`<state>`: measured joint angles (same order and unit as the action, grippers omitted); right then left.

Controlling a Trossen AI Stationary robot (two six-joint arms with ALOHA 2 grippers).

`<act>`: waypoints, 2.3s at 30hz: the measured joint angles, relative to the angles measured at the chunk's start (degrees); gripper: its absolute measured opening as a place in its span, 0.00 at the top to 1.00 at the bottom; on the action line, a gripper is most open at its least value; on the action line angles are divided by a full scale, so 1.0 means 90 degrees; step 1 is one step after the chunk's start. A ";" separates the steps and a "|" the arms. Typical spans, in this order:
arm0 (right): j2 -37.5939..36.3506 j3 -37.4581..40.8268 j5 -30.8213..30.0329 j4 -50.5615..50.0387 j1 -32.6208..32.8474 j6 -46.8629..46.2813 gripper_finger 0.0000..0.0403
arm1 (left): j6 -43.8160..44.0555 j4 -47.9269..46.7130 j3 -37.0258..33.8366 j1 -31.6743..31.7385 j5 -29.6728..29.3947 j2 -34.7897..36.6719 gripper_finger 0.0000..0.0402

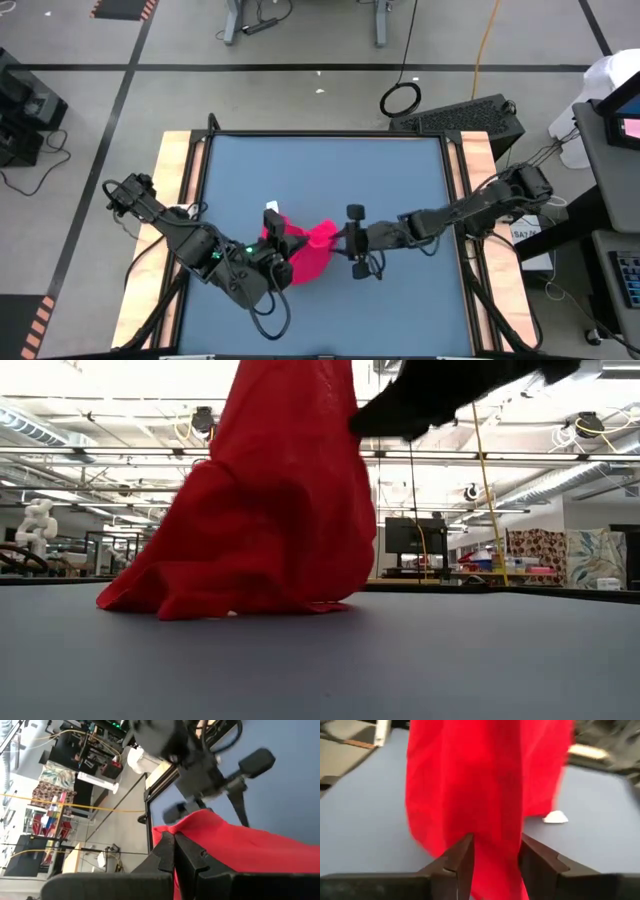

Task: Roll towel
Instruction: Roll the red towel

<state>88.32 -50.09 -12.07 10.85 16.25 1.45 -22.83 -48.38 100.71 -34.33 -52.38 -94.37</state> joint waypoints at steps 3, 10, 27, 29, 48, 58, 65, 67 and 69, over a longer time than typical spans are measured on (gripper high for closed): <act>0.0314 0.0000 0.0520 -0.0027 -0.0033 -0.0292 0.67 | -0.0003 -0.0007 0.0000 0.0005 -0.0126 0.0037 0.99; 0.0982 0.0000 0.0515 0.0089 0.0329 -0.0786 0.67 | -0.0042 0.0214 0.0000 0.0060 -0.0706 0.0390 0.99; 0.1572 0.0000 -0.0323 0.1389 0.0408 -0.0621 0.87 | -0.1339 0.1503 0.0000 0.0381 -0.0727 0.1507 0.99; 0.1338 0.0000 -0.0476 0.1154 0.0410 -0.0527 0.95 | -0.1360 0.1493 0.0000 0.0434 -0.0716 0.1544 0.99; -0.0658 -0.0002 -0.0785 -0.1838 0.0542 -0.1500 0.91 | -0.0242 0.0809 0.0000 0.1070 -0.0694 0.1581 0.99; -0.0004 0.0000 -0.0773 -0.1917 0.0595 -0.1748 0.91 | 0.0010 0.0578 0.0000 0.1069 -0.0663 0.1581 0.99; 0.0087 0.0000 -0.0638 -0.1955 0.0704 -0.1969 0.99 | 0.0029 0.0575 -0.0003 0.1069 -0.0659 0.1580 0.99; 0.0052 0.0000 -0.0664 -0.2049 0.0733 -0.1969 0.99 | 0.0032 0.0575 -0.0003 0.1069 -0.0626 0.1579 0.99; -0.0089 -0.0012 -0.0817 -0.2230 0.0748 -0.1955 1.00 | 0.0058 0.0580 -0.0003 0.1074 -0.0510 0.1579 0.99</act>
<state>87.52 -50.20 -19.43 -9.22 22.98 -16.14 -22.31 -43.16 100.68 -24.66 -56.97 -80.16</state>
